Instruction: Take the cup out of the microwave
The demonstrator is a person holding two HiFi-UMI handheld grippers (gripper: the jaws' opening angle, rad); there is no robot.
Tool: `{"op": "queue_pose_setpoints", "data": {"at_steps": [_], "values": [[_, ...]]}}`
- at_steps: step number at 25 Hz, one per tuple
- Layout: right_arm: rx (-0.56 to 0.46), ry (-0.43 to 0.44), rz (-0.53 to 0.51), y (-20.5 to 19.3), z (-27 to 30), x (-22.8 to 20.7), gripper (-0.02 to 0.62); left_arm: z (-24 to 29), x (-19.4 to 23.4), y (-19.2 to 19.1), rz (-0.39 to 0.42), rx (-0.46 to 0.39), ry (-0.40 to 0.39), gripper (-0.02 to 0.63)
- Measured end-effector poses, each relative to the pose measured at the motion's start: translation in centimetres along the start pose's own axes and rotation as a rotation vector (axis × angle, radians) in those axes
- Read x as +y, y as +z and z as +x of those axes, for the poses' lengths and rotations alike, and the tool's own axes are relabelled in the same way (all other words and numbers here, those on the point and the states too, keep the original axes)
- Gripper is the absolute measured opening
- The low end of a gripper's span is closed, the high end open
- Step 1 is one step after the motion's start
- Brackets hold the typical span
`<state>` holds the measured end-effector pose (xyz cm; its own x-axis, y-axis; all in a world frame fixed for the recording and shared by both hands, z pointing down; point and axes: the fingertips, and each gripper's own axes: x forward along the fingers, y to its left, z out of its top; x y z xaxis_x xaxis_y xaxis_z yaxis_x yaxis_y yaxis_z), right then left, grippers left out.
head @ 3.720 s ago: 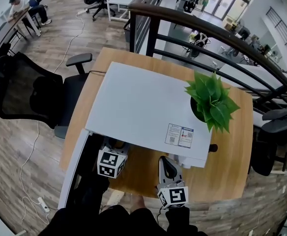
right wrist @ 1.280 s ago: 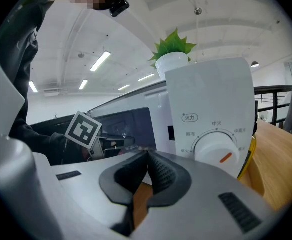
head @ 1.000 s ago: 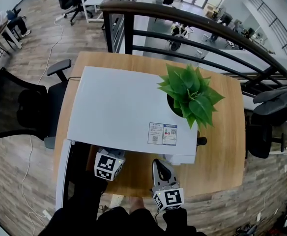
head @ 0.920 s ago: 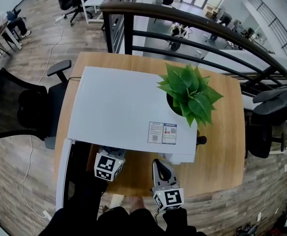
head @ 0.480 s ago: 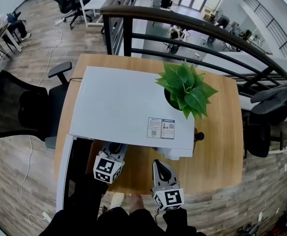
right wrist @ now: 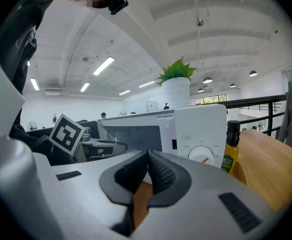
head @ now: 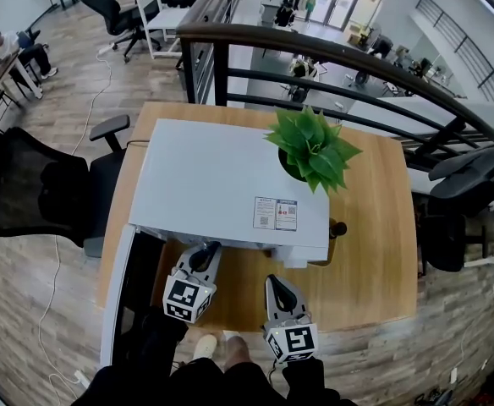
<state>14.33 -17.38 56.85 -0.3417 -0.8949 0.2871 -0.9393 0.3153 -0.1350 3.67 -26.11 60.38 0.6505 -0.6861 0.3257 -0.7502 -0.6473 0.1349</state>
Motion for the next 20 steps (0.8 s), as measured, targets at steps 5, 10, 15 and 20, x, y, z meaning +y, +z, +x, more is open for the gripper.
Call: {"op": "queue_pose_setpoints", "data": {"at_steps": [5, 10, 15, 20], "values": [[-0.026, -0.005, -0.021, 0.7, -1.6, 0.8, 0.015, -2.0, -1.4, 0.6, 0.014, -0.016, -0.011, 0.025], [-0.048, -0.027, -0.034, 1.6, -3.7, 1.6, 0.015, -4.3, -2.9, 1.2, 0.023, -0.025, -0.023, 0.025], [-0.072, -0.055, -0.047, 2.3, -5.4, 1.9, 0.015, -6.5, -3.7, 1.1, 0.025, -0.033, -0.029, 0.025], [-0.089, -0.075, -0.059, 3.0, -6.9, 2.4, 0.015, -8.2, -4.5, 2.1, 0.040, -0.057, -0.034, 0.025]]}}
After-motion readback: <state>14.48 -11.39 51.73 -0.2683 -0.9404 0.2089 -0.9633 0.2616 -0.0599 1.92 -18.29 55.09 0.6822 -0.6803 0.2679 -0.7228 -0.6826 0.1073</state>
